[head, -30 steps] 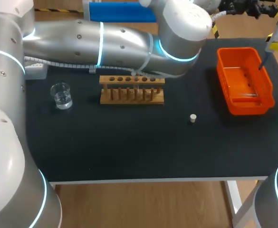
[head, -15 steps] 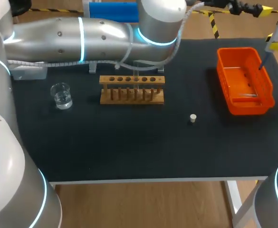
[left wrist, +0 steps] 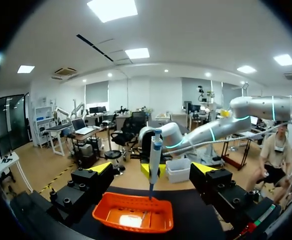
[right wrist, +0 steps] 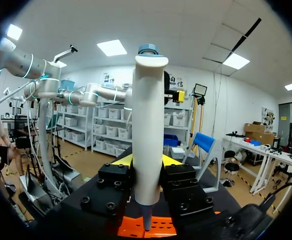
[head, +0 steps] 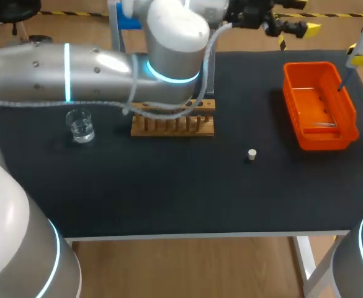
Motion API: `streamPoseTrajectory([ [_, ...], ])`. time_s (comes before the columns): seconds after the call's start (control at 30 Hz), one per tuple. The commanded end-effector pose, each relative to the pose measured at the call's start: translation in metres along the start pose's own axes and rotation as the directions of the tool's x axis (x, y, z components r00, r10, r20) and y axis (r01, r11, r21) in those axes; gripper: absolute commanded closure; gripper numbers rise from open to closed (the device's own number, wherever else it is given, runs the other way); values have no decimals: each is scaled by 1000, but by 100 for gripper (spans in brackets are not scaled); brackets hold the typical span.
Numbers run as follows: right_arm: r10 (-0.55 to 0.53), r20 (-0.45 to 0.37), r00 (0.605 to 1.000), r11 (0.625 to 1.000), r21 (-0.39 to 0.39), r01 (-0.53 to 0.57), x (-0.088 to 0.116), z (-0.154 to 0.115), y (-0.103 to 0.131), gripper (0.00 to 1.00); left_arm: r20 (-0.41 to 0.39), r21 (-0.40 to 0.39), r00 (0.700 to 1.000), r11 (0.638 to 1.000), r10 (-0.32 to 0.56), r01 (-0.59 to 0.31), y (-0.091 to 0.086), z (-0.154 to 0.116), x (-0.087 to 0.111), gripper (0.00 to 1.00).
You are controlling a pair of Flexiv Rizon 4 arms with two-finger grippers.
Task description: Invert the test tube, pick up the pipette, mount the tip to pipette, aspirate from beaker and dispense into the tube, eject the tip, return the pipette, and cap with the stopper.
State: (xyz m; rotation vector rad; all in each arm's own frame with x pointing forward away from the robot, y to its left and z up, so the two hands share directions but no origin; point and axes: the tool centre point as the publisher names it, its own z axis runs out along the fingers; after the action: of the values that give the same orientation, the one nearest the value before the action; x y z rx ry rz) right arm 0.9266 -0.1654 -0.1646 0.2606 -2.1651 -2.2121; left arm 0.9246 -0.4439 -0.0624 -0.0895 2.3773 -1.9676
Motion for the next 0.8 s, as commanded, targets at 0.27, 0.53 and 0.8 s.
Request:
streamPoseTrajectory([
  [0.27, 0, -2, 1000, 1000, 3, 0, 0, -1, 1, 100, 67, 84, 996, 996, -50, 44, 47, -80, 23, 0],
  [0.53, 0, -2, 1000, 1000, 3, 0, 0, -1, 1, 100, 110, 125, 990, 990, -82, 68, 76, -115, 35, 0],
  [0.8, 0, -2, 1000, 1000, 3, 0, 0, -1, 1, 100, 102, 167, 993, 985, -65, 47, 91, -142, 45, 0],
])
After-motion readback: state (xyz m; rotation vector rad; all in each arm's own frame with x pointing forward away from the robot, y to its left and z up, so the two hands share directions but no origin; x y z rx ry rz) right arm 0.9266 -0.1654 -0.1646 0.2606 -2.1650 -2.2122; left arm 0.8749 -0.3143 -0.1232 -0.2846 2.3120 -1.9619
